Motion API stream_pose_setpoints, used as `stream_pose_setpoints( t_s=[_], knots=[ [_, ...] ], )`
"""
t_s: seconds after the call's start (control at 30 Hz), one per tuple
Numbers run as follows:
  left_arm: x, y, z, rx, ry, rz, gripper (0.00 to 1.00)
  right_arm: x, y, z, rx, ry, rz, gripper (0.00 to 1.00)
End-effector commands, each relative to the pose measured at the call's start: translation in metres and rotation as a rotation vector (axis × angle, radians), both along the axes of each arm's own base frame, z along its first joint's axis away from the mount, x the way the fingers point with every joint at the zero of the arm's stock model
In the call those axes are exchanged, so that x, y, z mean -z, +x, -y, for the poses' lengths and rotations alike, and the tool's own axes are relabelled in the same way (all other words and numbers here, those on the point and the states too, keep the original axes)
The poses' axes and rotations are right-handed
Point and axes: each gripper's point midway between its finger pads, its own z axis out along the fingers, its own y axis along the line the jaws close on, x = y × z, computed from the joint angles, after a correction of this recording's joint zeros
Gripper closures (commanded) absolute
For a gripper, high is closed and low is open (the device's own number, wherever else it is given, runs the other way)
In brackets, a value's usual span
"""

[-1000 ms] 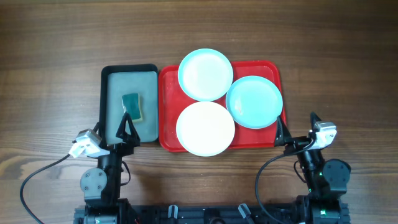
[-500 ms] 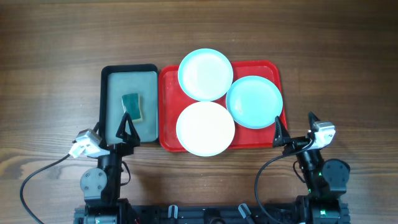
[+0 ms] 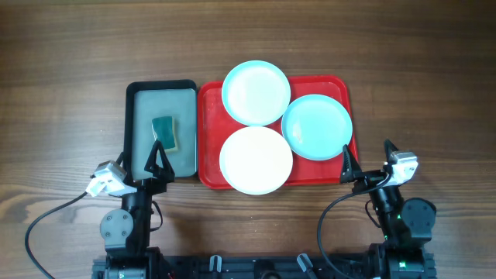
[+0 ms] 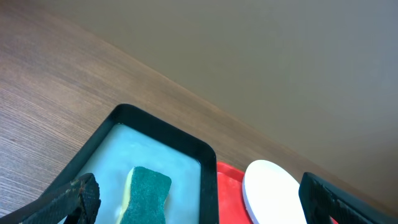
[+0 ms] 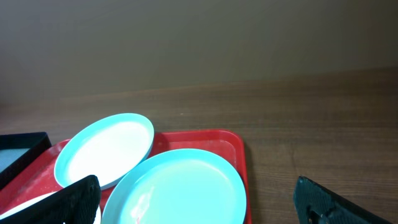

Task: Clean dirty plates on tray and stack at the side

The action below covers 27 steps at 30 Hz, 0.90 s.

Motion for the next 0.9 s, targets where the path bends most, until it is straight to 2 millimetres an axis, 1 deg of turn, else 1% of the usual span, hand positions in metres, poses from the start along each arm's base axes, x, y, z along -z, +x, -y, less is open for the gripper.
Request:
stream_pose_setpoints(
  t_s=[0.0, 0.07, 0.17, 0.27, 0.33, 0.43, 0.5, 0.53, 0.57, 0.6, 0.63, 0.67, 0.7, 0.73, 0.8, 0.87],
  knots=[
    [0.001, 0.0, 0.002, 0.012, 0.015, -0.003, 0.0, -0.001, -0.001, -0.004, -0.019, 0.015, 0.001, 0.0],
    [0.001, 0.0, 0.002, 0.012, 0.015, -0.003, 0.0, -0.001, -0.001, -0.004, -0.019, 0.014, 0.001, 0.0],
    [0.001, 0.0, 0.002, 0.011, 0.015, 0.0, 0.0, -0.008, 0.0, -0.004, -0.02, 0.013, 0.031, 0.0],
    [0.001, 0.0, 0.003, 0.013, 0.015, -0.001, 0.0, -0.008, 0.0, -0.003, -0.013, 0.01, 0.034, 0.0],
    [0.0, 0.0, 0.012, 0.07, -0.001, 0.001, 0.0, -0.01, 0.001, -0.002, -0.008, 0.011, 0.039, 0.0],
    [-0.002, 0.0, 0.017, 0.097, -0.002, 0.011, 0.0, -0.009, -0.002, -0.013, -0.068, 0.098, 0.014, 0.0],
    [-0.012, -0.001, 0.024, 0.136, -0.002, 0.031, 0.0, -0.014, -0.004, -0.019, -0.104, 0.123, 0.016, 0.0],
    [-0.02, -0.003, 0.026, 0.146, 0.0, 0.046, 0.0, -0.024, -0.006, -0.023, -0.13, 0.122, 0.035, 0.0],
    [-0.035, -0.006, 0.026, 0.146, 0.003, 0.07, 0.0, -0.036, -0.008, -0.024, -0.137, 0.124, 0.053, 0.0],
    [-0.046, -0.008, 0.026, 0.145, 0.004, 0.083, 0.0, -0.049, -0.01, -0.024, -0.137, 0.121, 0.072, 0.0],
    [-0.07, -0.014, 0.026, 0.145, 0.005, 0.093, 0.0, -0.075, -0.014, -0.023, -0.129, 0.113, 0.099, 0.0],
    [-0.082, -0.017, 0.026, 0.145, 0.004, 0.082, 0.0, -0.089, -0.016, -0.022, -0.122, 0.11, 0.103, 0.0],
    [-0.113, -0.021, 0.026, 0.145, 0.01, 0.05, 0.0, -0.127, -0.017, -0.02, -0.11, 0.084, 0.097, 0.0],
    [-0.145, -0.017, 0.026, 0.149, 0.06, 0.005, 0.0, -0.152, -0.013, -0.02, -0.111, 0.057, 0.078, 0.0],
    [-0.177, -0.006, 0.025, 0.157, 0.101, -0.07, 0.0, -0.182, -0.003, -0.019, -0.11, 0.039, 0.03, 0.0],
    [-0.201, 0.005, 0.025, 0.164, 0.115, -0.161, 0.0, -0.203, 0.006, -0.019, -0.11, 0.041, -0.044, 0.0]
  ],
)
